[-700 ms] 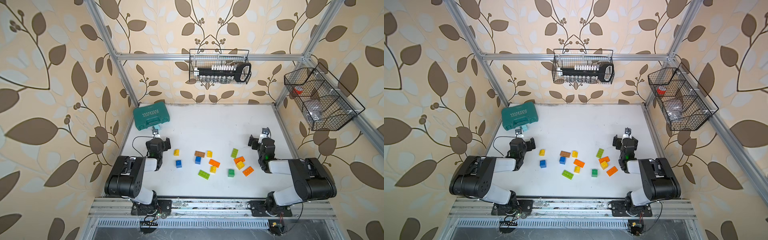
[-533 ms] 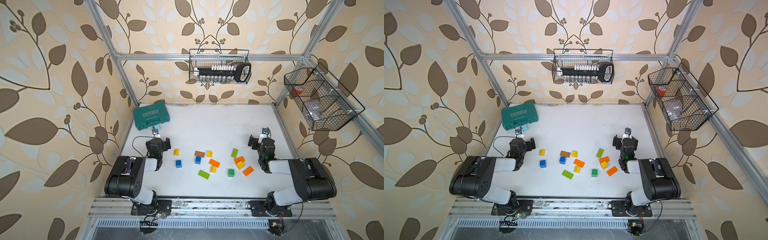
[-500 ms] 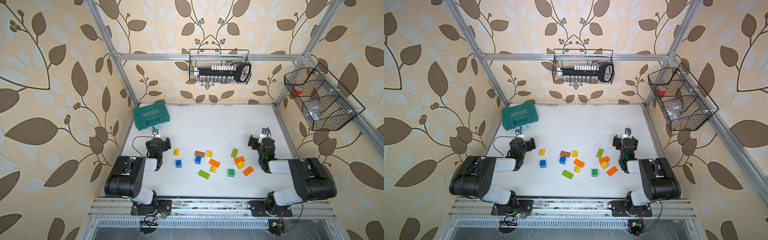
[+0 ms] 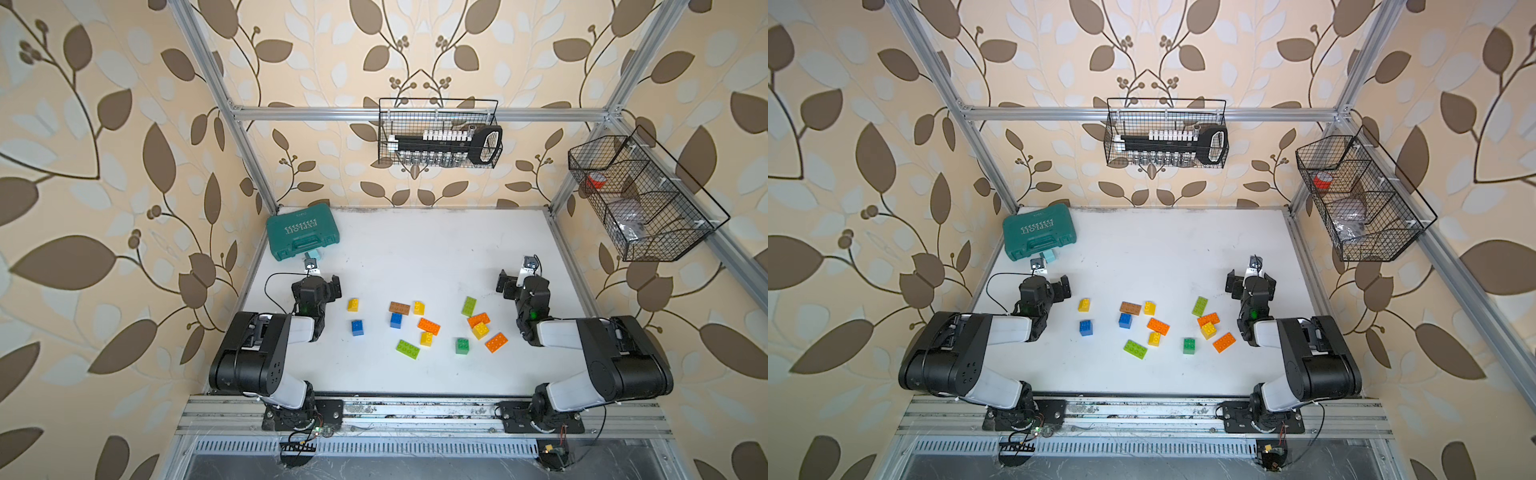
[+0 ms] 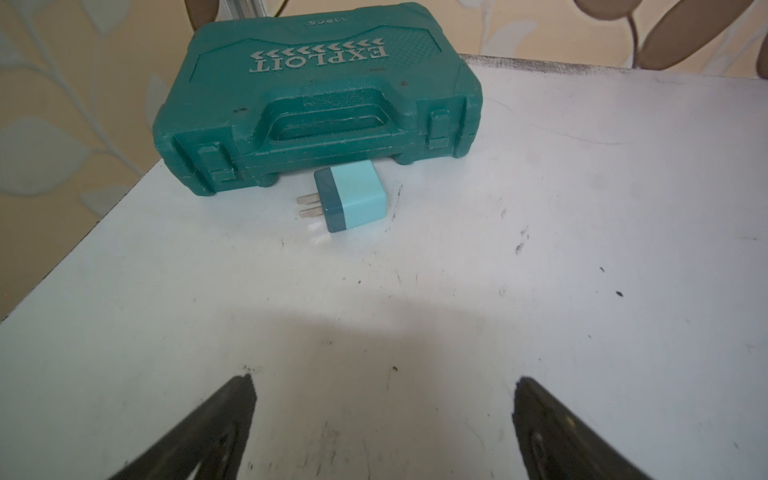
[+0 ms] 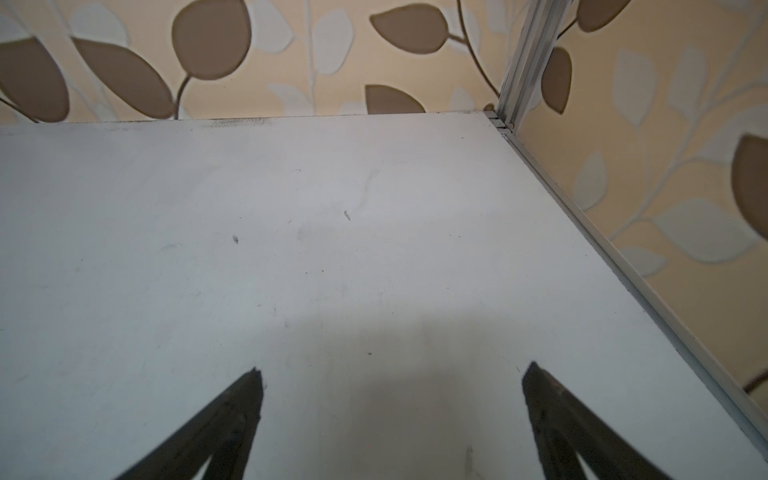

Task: Assemble a fork with lego
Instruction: Move the lego brick at the center of the board.

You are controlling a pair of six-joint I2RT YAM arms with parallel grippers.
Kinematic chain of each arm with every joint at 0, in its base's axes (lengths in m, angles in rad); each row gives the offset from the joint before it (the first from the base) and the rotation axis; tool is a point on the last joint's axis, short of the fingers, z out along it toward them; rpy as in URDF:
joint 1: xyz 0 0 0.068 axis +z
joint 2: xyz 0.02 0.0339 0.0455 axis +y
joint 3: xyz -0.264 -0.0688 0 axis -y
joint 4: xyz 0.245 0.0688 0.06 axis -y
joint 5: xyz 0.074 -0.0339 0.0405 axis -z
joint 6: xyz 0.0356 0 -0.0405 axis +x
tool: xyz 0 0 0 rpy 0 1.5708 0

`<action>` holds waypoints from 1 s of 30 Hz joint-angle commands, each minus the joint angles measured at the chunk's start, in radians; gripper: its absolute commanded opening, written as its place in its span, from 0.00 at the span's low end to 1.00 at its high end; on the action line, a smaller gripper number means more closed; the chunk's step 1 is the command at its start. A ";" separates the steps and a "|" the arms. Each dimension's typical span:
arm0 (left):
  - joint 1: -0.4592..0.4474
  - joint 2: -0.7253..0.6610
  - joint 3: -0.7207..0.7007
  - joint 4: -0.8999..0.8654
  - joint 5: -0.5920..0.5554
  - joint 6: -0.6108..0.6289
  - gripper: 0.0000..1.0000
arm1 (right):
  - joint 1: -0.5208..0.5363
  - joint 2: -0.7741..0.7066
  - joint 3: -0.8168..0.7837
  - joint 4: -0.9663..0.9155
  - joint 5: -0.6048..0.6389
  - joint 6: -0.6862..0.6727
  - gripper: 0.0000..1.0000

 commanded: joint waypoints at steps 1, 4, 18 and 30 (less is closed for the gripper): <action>-0.003 -0.013 -0.003 0.030 -0.011 -0.001 0.99 | 0.005 0.000 0.004 -0.001 0.013 0.006 1.00; -0.005 -0.012 -0.002 0.030 -0.011 0.000 0.99 | 0.005 0.001 0.005 -0.001 0.014 0.007 1.00; 0.005 -0.012 0.005 0.017 0.004 -0.005 0.99 | -0.002 -0.008 -0.002 0.010 -0.011 0.006 1.00; 0.036 -0.162 0.346 -0.679 0.144 -0.090 0.99 | 0.035 -0.163 0.370 -0.644 -0.484 -0.095 0.99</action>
